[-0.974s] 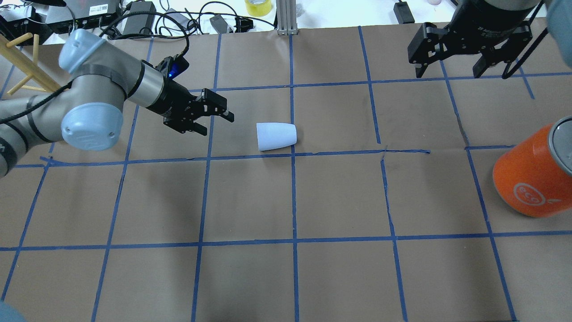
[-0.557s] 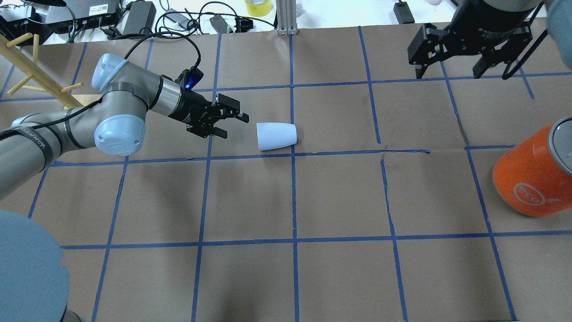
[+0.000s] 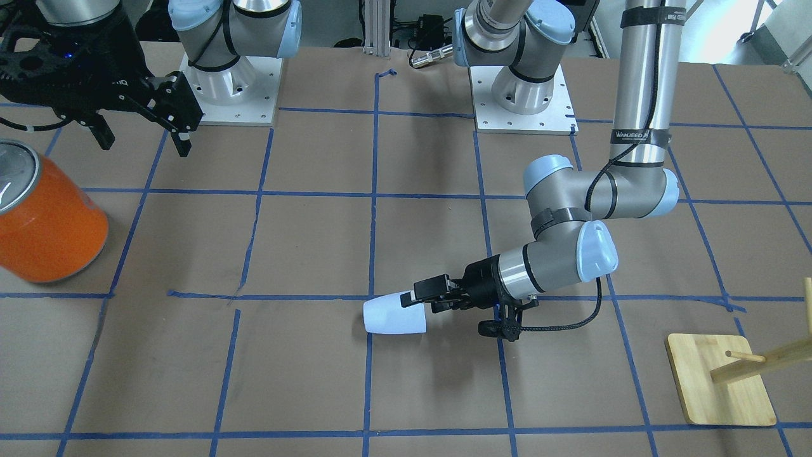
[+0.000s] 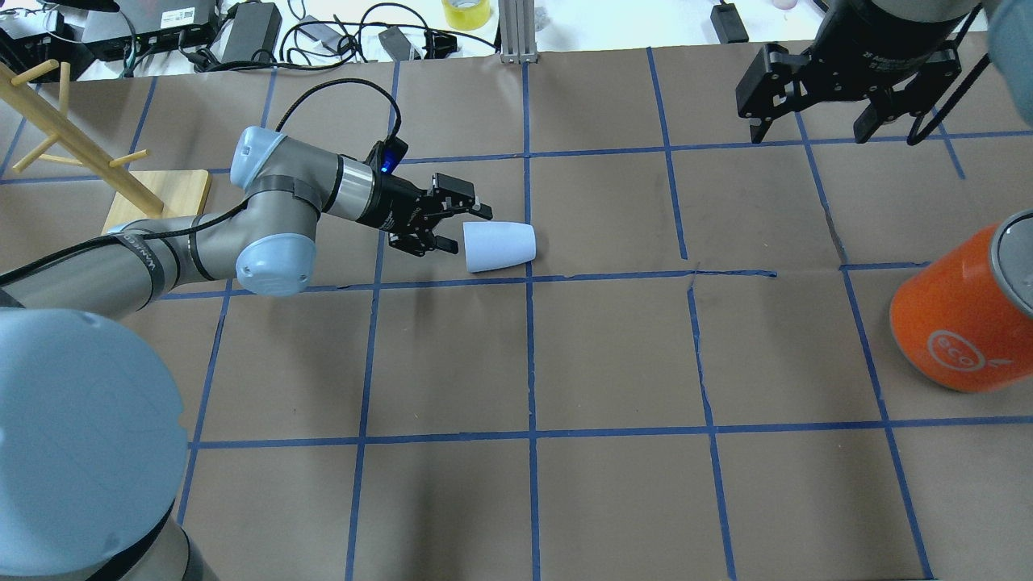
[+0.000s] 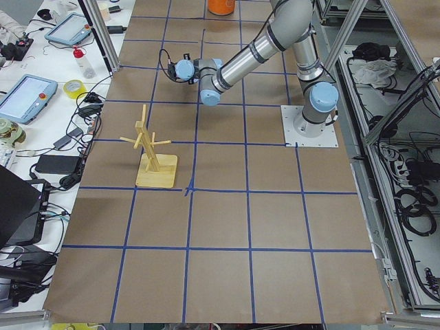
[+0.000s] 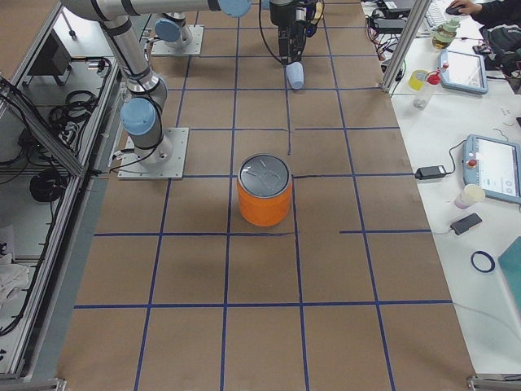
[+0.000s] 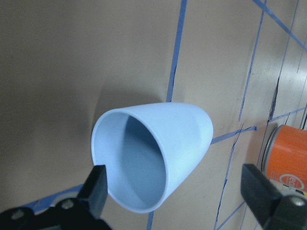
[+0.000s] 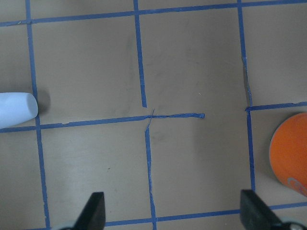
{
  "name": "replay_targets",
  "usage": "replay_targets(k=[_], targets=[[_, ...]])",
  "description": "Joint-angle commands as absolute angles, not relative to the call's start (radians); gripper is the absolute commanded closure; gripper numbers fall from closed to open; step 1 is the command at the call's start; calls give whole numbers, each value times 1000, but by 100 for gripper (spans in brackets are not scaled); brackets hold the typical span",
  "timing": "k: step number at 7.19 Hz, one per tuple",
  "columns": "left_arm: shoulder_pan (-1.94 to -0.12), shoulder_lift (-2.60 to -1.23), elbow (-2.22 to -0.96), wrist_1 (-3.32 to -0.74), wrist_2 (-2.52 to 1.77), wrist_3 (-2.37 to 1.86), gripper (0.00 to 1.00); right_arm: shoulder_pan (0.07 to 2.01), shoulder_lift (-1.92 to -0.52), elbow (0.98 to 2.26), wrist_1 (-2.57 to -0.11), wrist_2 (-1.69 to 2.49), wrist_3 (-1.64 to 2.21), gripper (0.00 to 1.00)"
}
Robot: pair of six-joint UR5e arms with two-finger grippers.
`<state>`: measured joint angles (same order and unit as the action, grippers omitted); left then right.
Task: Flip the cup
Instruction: 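Reach the left gripper to the lying cup and grasp its base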
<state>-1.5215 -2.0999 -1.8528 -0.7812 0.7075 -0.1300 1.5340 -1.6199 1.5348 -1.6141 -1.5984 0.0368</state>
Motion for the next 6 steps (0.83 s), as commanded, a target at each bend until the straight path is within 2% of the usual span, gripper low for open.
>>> replay_targets(k=[1,2,3,4,6], targets=[[-1555,-2114,-1841,-756,701,-228,0,1534,-1618,1536,-1608,-1601,37,0],[-1568,-2117,-1841,-735,706,-247,0,1534,-1618,1537,-1606,-1603,37,0],[-1568,-2117,-1839,-715,704,-279,23,1534,-1620,1537,-1605,-1603,37,0],[-1568,-2117,-1838,-694,707,-299,55,1534,-1618,1537,-1605,-1603,37,0],[-1568,-2114,-1821,-692,706,-360,100,1534,-1618,1537,-1605,-1603,37,0]])
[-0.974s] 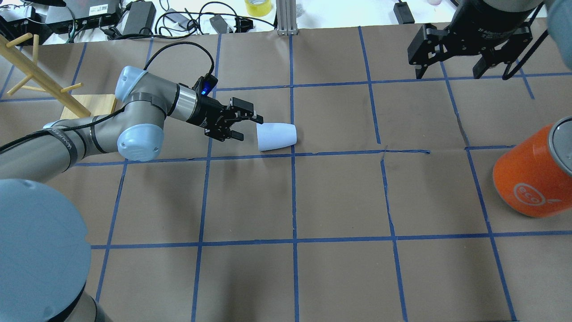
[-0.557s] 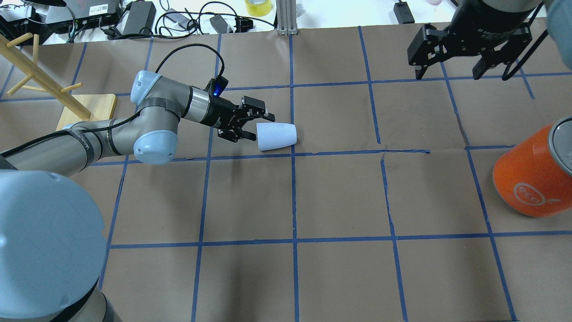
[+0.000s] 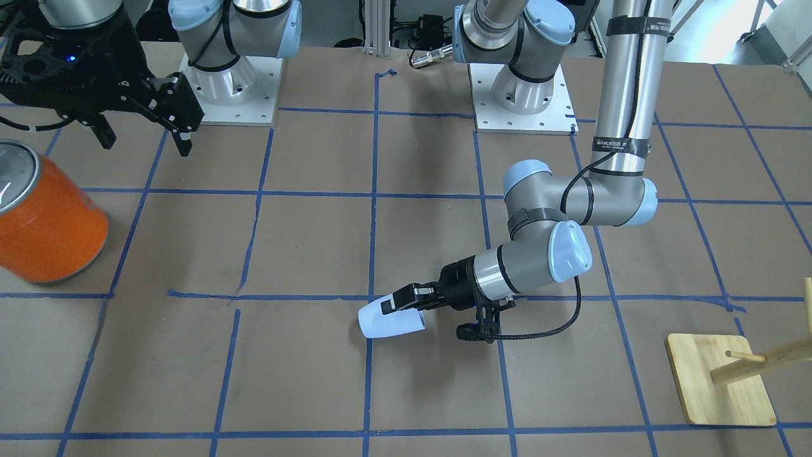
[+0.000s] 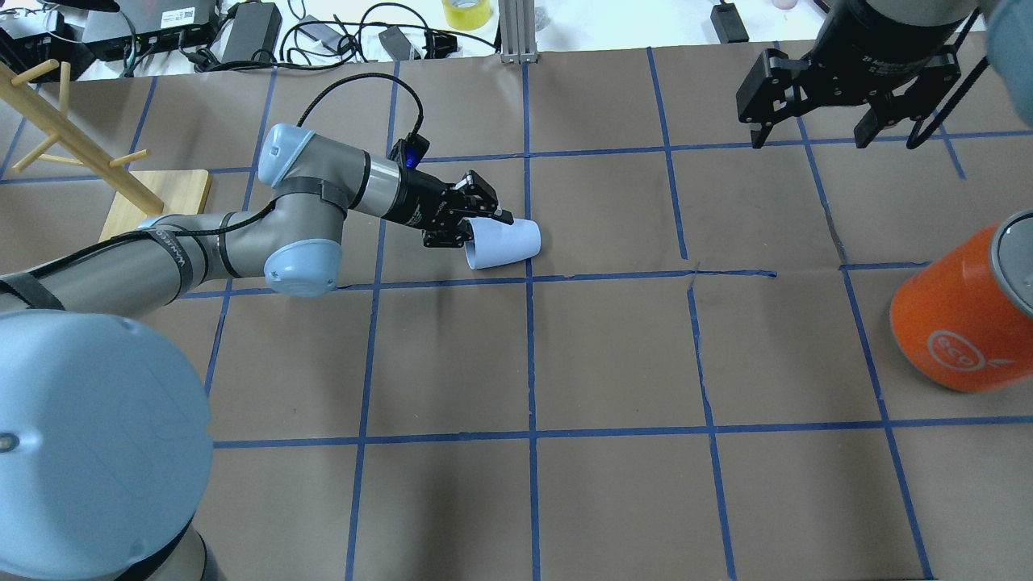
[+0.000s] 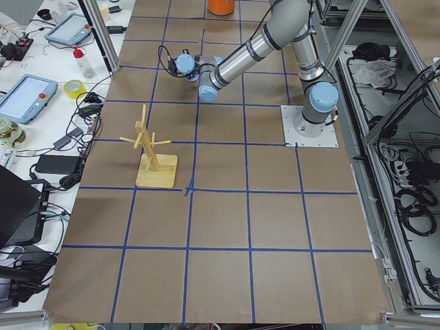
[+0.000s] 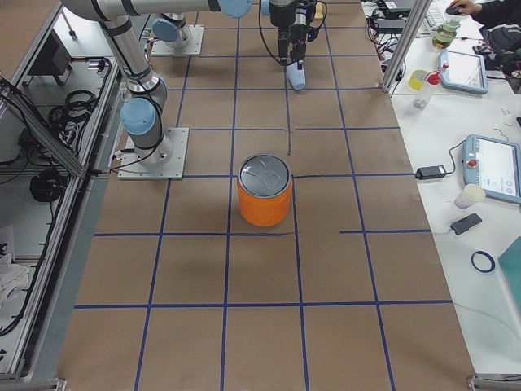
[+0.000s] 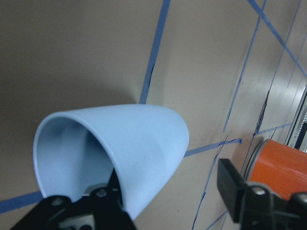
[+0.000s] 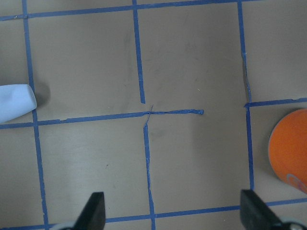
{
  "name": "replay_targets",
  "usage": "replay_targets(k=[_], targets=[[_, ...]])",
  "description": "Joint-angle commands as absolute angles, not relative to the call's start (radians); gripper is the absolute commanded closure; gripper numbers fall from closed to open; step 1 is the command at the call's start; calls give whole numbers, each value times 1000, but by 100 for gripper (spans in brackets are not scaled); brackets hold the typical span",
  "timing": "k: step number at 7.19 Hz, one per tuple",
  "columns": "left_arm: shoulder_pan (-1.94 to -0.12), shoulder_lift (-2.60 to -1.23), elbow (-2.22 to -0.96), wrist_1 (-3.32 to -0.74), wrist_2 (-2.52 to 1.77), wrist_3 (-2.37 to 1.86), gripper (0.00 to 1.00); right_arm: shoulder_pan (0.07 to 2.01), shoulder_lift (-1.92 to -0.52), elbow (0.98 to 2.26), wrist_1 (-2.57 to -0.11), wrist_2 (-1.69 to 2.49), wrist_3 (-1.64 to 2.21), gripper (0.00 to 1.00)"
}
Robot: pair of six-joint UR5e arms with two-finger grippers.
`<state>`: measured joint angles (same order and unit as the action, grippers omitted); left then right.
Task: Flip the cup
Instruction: 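Lift the cup with the left gripper and turn it upright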
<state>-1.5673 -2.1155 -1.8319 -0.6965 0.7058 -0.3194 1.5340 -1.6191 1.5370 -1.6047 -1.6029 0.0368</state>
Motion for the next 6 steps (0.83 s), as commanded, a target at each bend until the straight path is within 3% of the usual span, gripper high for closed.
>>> replay_targets(k=[1,6], targets=[[-1569,-2094,-1798,-689,706,-412,100,1534,-1620,1537,-1603,-1601,37,0],[-1569,-2020,-1695,-718,904,-539,100,1534,-1628,1552,-1605,-1603,37,0]])
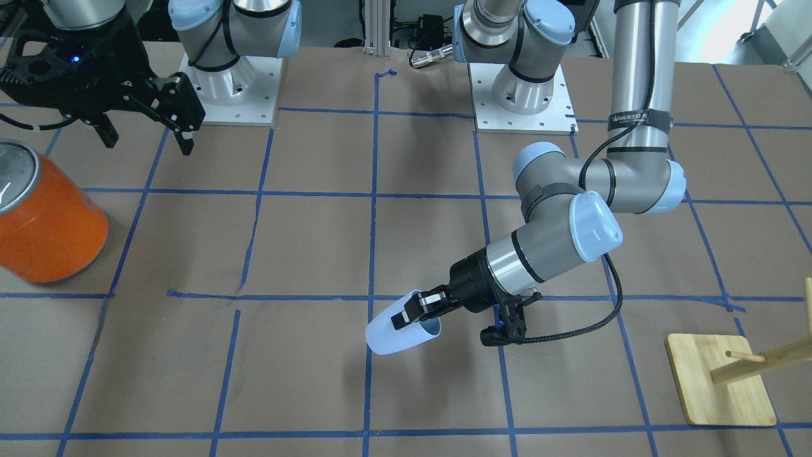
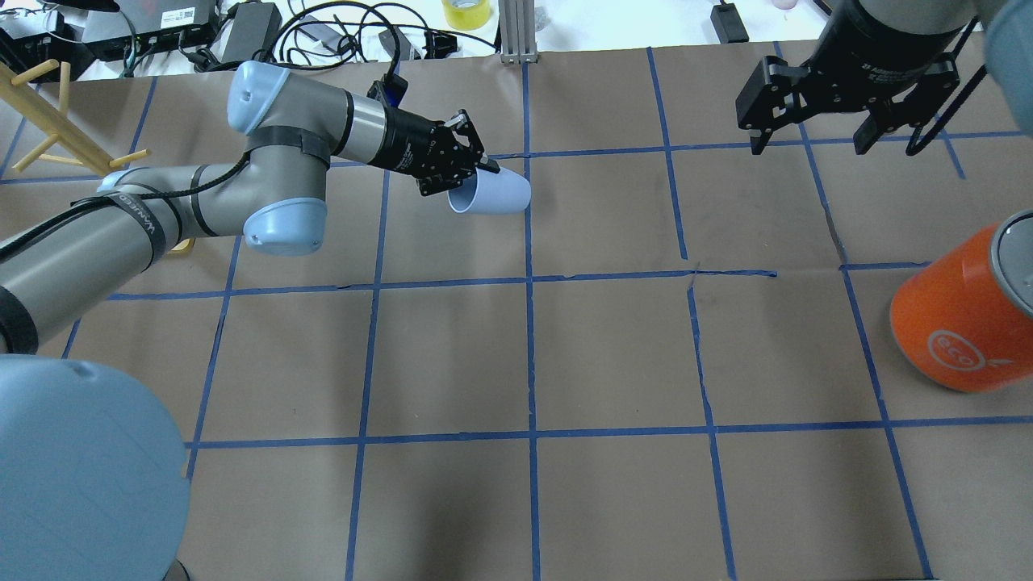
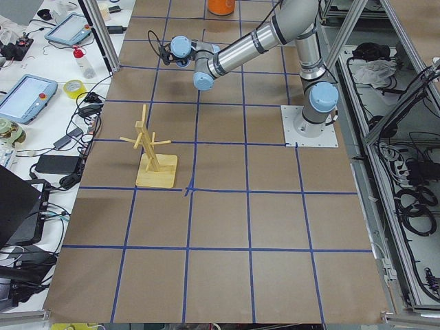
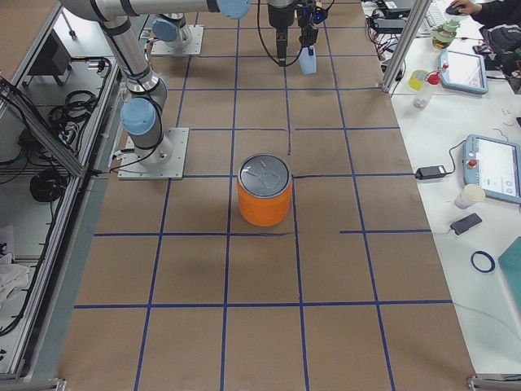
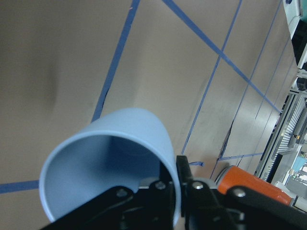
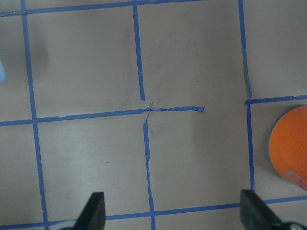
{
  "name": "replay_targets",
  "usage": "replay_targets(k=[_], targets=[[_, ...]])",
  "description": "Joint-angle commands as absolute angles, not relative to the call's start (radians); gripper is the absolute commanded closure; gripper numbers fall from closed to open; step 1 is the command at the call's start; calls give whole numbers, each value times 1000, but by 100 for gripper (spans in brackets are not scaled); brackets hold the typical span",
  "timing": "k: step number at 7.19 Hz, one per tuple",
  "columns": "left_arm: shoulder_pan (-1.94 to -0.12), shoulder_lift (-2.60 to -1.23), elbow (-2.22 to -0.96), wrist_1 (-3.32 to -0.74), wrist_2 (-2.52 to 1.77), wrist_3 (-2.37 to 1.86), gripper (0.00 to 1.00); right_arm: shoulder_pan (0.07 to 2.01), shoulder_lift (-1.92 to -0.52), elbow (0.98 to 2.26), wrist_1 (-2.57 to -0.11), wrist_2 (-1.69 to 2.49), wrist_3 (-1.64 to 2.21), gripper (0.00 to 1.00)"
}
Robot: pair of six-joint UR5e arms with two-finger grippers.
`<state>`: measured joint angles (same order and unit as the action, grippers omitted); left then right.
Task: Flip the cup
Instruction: 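Lift the cup with the left gripper and turn it upright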
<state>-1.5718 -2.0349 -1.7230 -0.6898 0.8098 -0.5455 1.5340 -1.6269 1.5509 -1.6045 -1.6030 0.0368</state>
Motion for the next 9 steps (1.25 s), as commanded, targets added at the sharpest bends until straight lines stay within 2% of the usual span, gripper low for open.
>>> replay_targets(k=[1,5,9], targets=[[-1569,-2005,-1672,-771,1011,-478,100,1534,-1628,1551,-1605,-1603,37,0],[-1554,-1999,-1498,-1119,1545,51,100,1532,-1641,1562,-1591,-1606,37,0],[-1479,-2081,-1497,-1057,1646,247,100,1534,-1643,1568,-1591,-1606,37,0]])
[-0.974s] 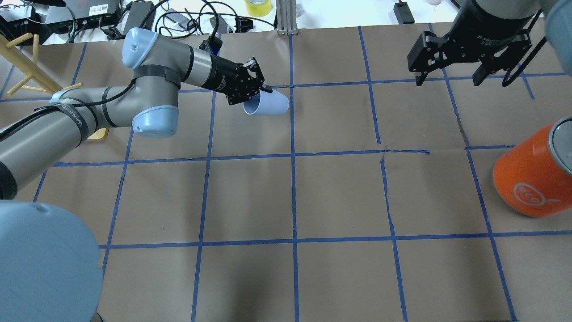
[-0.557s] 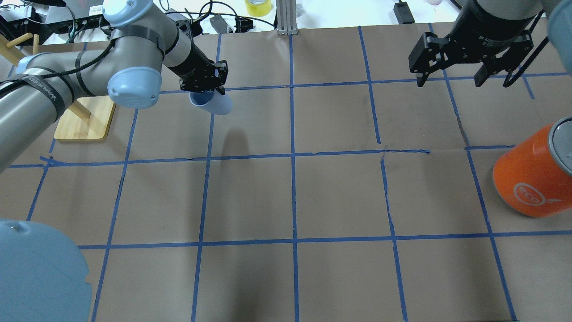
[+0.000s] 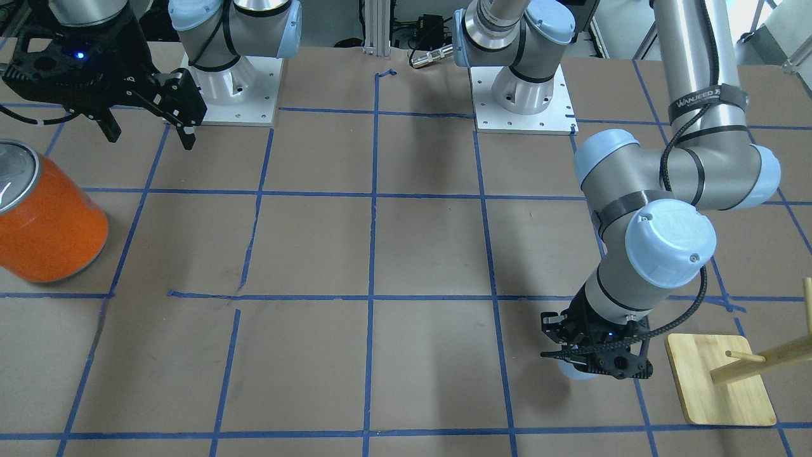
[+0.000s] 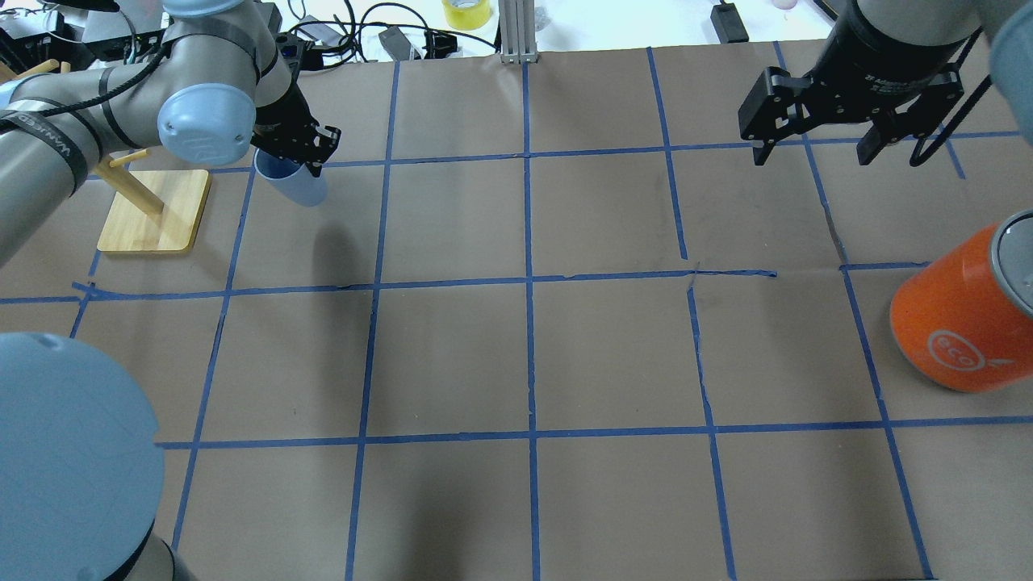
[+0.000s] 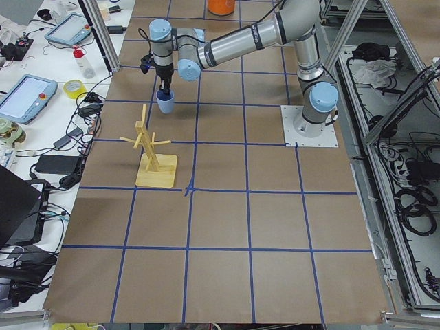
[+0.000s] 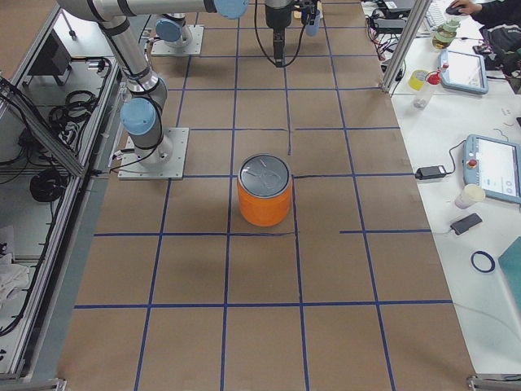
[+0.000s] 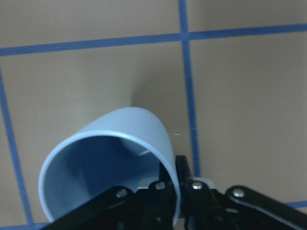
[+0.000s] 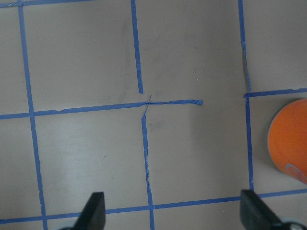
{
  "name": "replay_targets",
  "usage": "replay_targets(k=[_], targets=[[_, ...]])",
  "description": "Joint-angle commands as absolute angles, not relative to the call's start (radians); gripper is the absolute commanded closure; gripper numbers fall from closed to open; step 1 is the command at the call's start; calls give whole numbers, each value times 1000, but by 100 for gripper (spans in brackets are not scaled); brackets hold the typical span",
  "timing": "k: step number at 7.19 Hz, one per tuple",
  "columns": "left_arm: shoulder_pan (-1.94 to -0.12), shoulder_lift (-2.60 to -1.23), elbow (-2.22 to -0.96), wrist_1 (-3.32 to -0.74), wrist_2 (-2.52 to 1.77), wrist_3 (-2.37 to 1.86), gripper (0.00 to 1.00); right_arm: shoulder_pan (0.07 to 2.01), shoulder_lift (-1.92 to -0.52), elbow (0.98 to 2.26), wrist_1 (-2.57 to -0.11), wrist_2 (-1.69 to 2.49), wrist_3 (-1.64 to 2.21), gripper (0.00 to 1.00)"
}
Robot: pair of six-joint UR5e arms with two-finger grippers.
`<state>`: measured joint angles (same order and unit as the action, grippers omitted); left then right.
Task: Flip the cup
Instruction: 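Lift the cup with the left gripper and turn it upright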
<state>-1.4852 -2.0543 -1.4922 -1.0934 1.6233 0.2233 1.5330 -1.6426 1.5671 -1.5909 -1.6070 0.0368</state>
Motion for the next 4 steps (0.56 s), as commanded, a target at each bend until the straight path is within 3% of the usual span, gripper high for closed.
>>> replay_targets(k=[1,3,4], targets=[[-1480,-2117,-1500,-1014,1647,247,100,1534,-1644,1568,-1589,-1606,37,0],[-1480,-2128,-1502,-1011,1646,242,100,1534,-1644,1568,-1591,-1606,37,0],[-1480,-2126,-1502,-1009,1647,244,79,1534,-1644,1568,-1591,-1605,37,0]])
